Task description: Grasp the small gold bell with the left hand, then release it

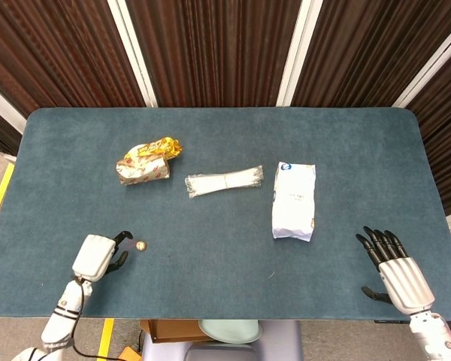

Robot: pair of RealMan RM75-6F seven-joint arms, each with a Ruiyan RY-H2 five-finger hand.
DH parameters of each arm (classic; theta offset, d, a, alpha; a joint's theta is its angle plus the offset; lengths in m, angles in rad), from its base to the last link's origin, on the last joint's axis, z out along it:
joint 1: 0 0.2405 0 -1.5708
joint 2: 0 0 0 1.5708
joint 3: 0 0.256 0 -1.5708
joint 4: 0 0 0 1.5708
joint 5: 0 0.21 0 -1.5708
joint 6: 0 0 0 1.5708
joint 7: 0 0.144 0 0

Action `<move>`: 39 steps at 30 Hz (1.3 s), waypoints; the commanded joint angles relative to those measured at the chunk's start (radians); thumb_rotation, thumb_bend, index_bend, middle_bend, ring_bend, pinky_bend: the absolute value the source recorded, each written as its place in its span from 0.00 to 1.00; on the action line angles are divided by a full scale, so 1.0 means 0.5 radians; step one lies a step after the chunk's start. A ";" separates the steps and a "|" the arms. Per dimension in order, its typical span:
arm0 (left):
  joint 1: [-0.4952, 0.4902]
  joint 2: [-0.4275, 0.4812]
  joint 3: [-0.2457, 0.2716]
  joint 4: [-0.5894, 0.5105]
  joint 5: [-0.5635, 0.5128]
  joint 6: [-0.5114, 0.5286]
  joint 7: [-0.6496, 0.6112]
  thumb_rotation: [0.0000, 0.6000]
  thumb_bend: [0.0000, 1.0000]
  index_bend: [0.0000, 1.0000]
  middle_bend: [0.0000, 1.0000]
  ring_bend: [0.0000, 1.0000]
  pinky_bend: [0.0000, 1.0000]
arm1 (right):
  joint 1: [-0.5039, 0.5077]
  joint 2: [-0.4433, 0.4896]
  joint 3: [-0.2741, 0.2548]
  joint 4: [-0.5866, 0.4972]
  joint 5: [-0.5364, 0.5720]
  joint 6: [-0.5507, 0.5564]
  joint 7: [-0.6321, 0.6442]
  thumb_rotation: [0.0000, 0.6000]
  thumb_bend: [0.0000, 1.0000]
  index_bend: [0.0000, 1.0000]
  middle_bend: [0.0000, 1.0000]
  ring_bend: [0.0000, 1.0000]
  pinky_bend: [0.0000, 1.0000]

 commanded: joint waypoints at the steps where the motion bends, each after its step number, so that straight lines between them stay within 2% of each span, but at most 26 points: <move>1: -0.028 -0.030 -0.003 0.029 -0.026 -0.033 -0.016 1.00 0.41 0.41 1.00 0.99 1.00 | 0.002 -0.002 0.004 -0.001 0.011 -0.007 -0.009 1.00 0.21 0.00 0.00 0.00 0.00; 6: -0.067 -0.074 -0.004 0.064 -0.050 -0.062 -0.018 1.00 0.40 0.45 1.00 0.99 1.00 | 0.010 -0.005 0.012 -0.003 0.031 -0.023 -0.017 1.00 0.21 0.00 0.00 0.00 0.00; 17: -0.133 -0.153 -0.005 0.168 -0.145 -0.173 -0.020 1.00 0.41 0.45 1.00 0.99 1.00 | 0.009 -0.002 0.018 -0.003 0.048 -0.022 -0.011 1.00 0.21 0.00 0.00 0.00 0.00; 39: -0.190 -0.223 0.029 0.273 -0.183 -0.195 -0.046 1.00 0.41 0.51 1.00 0.99 1.00 | 0.007 0.006 0.026 -0.005 0.064 -0.012 0.003 1.00 0.21 0.00 0.00 0.00 0.00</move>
